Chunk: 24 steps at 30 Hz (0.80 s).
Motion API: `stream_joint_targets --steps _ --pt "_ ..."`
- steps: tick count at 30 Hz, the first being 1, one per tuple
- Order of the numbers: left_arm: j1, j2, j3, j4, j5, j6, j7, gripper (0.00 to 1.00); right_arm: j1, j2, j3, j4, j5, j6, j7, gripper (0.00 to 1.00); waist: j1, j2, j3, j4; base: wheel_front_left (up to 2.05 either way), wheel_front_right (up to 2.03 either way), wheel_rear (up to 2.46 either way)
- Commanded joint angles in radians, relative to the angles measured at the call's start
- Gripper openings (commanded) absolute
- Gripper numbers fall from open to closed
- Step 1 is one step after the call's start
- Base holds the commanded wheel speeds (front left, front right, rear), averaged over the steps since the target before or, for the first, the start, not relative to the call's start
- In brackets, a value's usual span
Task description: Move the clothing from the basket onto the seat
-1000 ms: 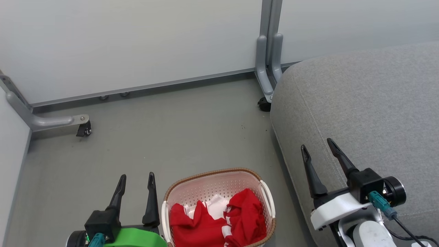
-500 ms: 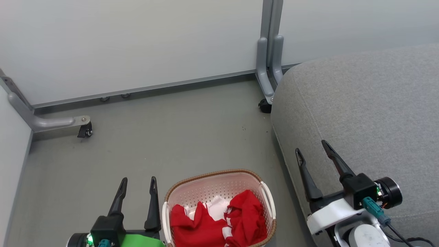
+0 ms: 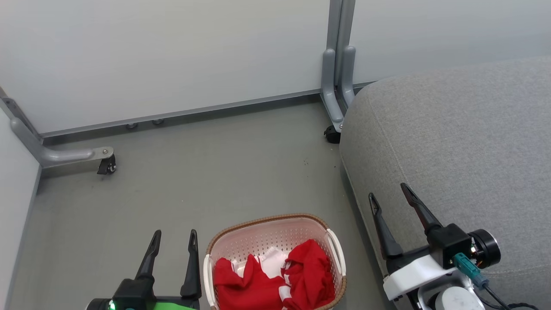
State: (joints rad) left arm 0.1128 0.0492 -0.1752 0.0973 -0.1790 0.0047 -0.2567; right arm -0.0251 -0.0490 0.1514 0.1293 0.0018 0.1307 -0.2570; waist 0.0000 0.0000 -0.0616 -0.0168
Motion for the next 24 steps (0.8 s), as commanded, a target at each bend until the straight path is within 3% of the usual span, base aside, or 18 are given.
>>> stream_joint_targets --steps 1,24 --pt "0.014 0.002 -0.005 0.001 0.019 -0.003 -0.008 1.0 0.009 -0.003 0.005 0.002 -0.021 0.0 -0.009 1.0 0.0 0.0 0.0 0.0 0.0 0.0 0.0" --pt "0.012 0.002 -0.003 0.02 0.024 -0.005 -0.008 1.0 -0.005 -0.002 -0.009 0.015 -0.021 0.0 -0.009 1.0 0.0 0.0 0.028 -0.016 0.0 0.0 0.0"
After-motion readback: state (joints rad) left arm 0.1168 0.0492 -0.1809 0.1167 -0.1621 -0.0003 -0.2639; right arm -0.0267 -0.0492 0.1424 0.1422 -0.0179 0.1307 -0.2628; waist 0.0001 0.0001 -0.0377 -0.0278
